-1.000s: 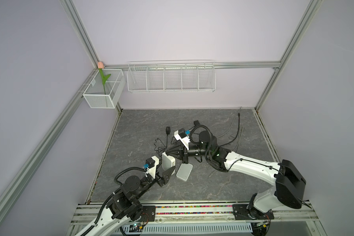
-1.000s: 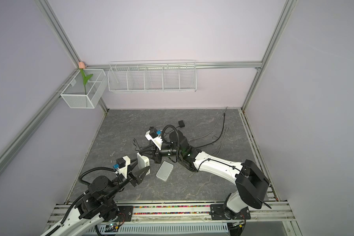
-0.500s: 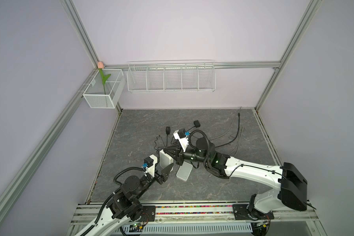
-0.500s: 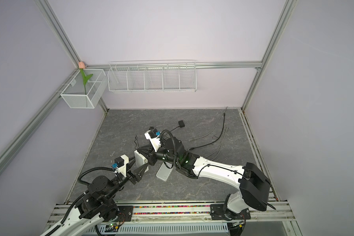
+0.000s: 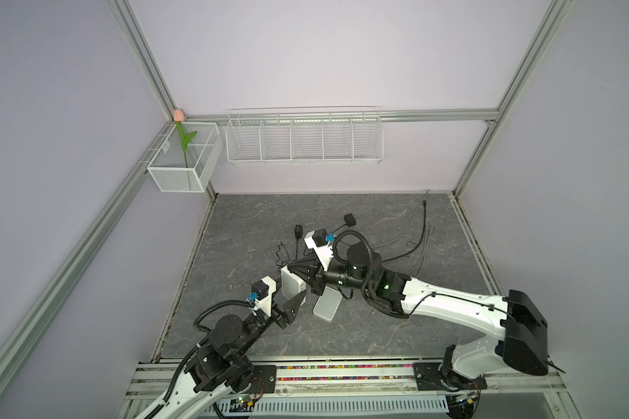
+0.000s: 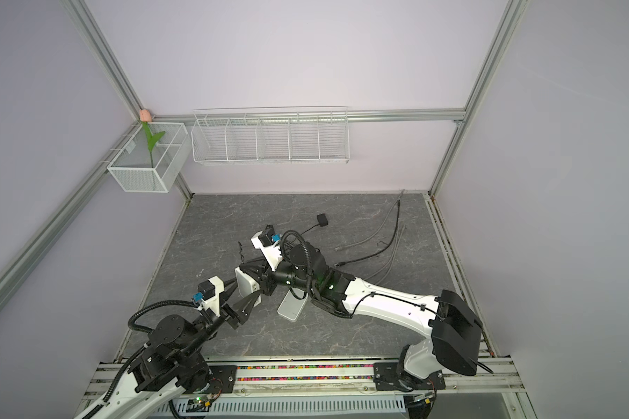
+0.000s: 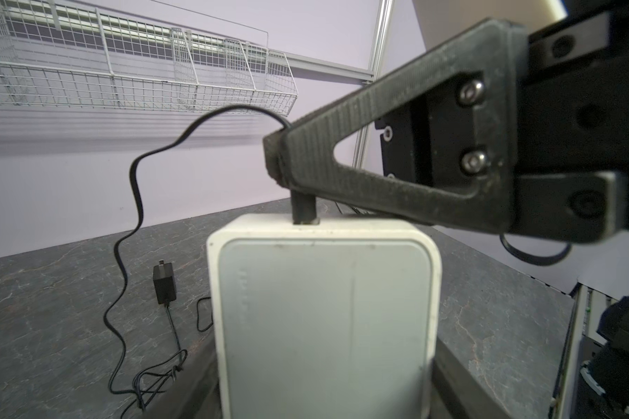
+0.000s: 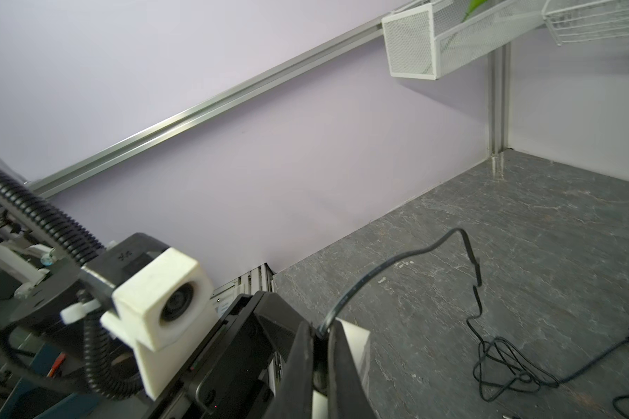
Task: Insert the plug into the switch port
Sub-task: 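Release the black plug with the right gripper while the left holds the router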
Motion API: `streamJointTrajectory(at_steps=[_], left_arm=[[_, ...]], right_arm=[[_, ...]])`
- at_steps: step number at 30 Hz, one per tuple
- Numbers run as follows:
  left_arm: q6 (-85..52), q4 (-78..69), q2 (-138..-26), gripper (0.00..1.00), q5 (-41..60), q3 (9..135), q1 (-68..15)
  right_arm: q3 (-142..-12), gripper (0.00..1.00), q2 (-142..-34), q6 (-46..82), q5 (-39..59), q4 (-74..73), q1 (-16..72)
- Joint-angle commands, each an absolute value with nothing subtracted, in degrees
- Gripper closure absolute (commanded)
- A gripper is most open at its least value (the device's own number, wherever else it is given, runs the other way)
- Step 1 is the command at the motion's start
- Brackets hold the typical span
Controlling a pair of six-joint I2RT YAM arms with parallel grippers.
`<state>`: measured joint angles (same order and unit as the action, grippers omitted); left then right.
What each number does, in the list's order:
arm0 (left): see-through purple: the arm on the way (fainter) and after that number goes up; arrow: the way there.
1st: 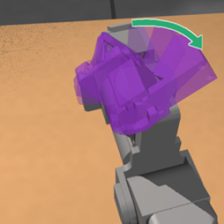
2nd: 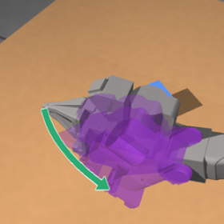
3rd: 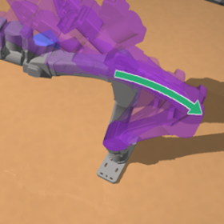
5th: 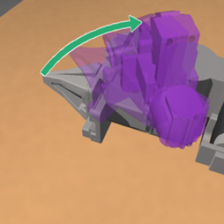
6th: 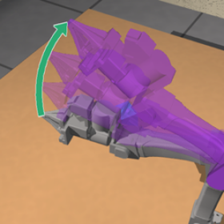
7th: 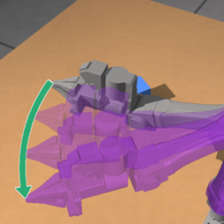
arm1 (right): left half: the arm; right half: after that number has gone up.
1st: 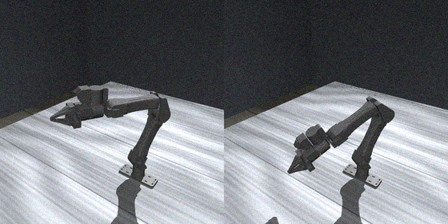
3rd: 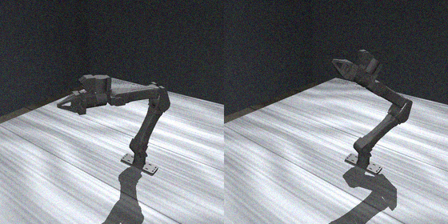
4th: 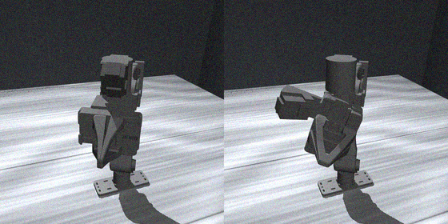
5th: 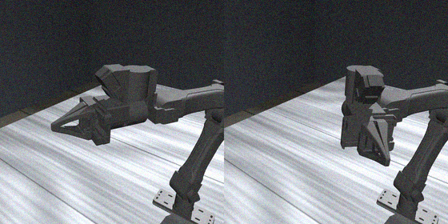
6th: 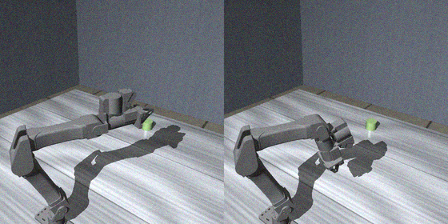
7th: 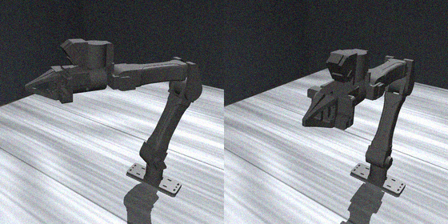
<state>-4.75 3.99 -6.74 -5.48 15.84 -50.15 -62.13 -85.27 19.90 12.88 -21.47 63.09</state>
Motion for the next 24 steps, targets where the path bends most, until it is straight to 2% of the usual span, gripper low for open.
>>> streamJointTrajectory(at_steps=[1,12,24], left_arm=[[-2.3,-19.4,-1.7,1.00,-3.2,27.2,-50.0],[-2.3,-12.1,-1.7,1.00,3.8,32.7,-50.0],[-2.5,-14.3,-0.7,1.00,3.7,32.5,-50.0]], right_arm=[[-57.4,0.92,-90.1,15.9,23.8,6.4,64.3],[-59.4,0.91,-89.8,10.3,33.4,9.6,62.6],[-59.2,0.90,-89.0,9.5,33.9,10.1,62.5]])
